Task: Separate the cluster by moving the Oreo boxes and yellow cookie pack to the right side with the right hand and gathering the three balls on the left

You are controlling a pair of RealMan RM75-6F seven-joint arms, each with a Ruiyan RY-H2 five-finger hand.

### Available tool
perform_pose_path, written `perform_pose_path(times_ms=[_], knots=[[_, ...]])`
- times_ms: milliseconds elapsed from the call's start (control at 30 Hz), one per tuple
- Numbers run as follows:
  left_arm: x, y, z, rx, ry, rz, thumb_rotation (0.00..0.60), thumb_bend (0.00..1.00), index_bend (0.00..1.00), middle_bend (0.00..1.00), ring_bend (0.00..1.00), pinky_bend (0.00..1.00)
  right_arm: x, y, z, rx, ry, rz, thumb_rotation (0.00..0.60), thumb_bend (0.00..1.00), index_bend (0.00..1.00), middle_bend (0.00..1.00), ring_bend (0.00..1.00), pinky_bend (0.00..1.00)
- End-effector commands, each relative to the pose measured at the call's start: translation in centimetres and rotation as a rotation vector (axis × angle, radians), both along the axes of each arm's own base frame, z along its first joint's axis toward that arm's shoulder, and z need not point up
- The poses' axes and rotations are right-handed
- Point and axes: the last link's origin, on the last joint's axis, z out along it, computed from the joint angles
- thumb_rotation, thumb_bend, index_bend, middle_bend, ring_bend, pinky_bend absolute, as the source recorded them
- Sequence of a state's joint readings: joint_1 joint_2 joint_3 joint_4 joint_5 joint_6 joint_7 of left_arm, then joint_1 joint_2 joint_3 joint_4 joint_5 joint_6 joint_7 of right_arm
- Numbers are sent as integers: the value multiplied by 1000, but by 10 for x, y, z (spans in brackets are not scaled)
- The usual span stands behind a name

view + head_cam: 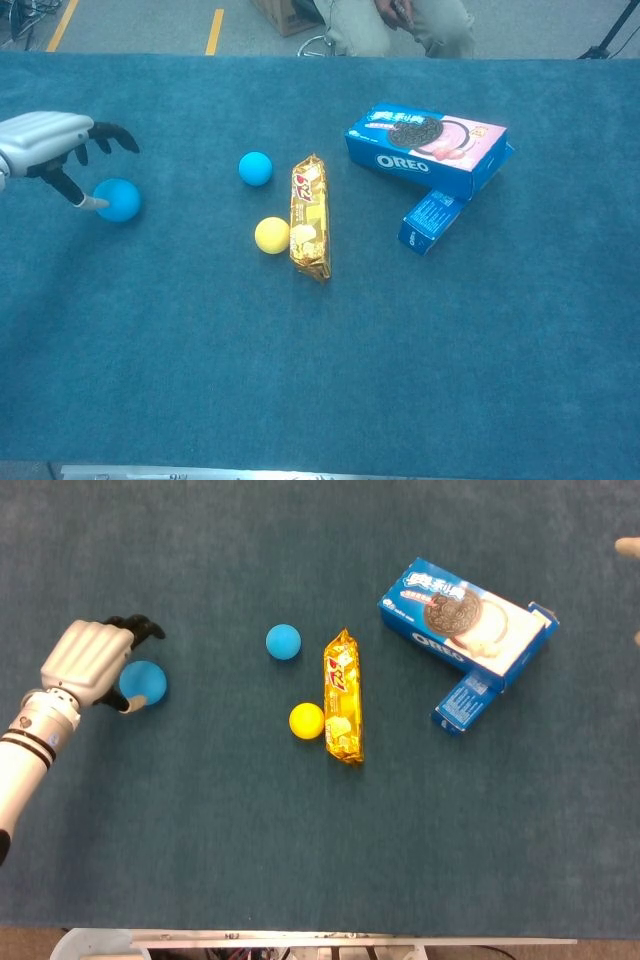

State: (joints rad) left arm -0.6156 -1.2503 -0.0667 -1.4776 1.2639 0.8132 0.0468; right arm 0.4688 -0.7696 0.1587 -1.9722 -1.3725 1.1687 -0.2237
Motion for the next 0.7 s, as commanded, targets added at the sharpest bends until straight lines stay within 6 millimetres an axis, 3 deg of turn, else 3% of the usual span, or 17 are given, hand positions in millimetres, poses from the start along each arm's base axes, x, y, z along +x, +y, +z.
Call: perform_pose_path(times_ms=[33, 200, 400, 700], knots=[[15, -10, 9, 5, -39, -41, 600, 173, 223, 209, 244, 357, 1, -1, -2, 5, 0, 1, 600, 139, 239, 450, 420, 476], [31, -30, 7, -52, -40, -93, 600, 173, 234, 204, 214, 308, 1, -2, -7, 18, -1, 2, 600, 139, 239, 450, 420, 476], [51, -46, -7, -112, -33, -159, 600, 174, 242, 155, 90, 205, 1, -3, -9, 22, -2, 0, 600, 139, 239, 450, 420, 476], [74, -47, -36, -135, -21, -215, 600, 173, 263, 92, 0, 63, -4, -2, -6, 16, -3, -16, 600, 139, 239, 450, 420, 476]])
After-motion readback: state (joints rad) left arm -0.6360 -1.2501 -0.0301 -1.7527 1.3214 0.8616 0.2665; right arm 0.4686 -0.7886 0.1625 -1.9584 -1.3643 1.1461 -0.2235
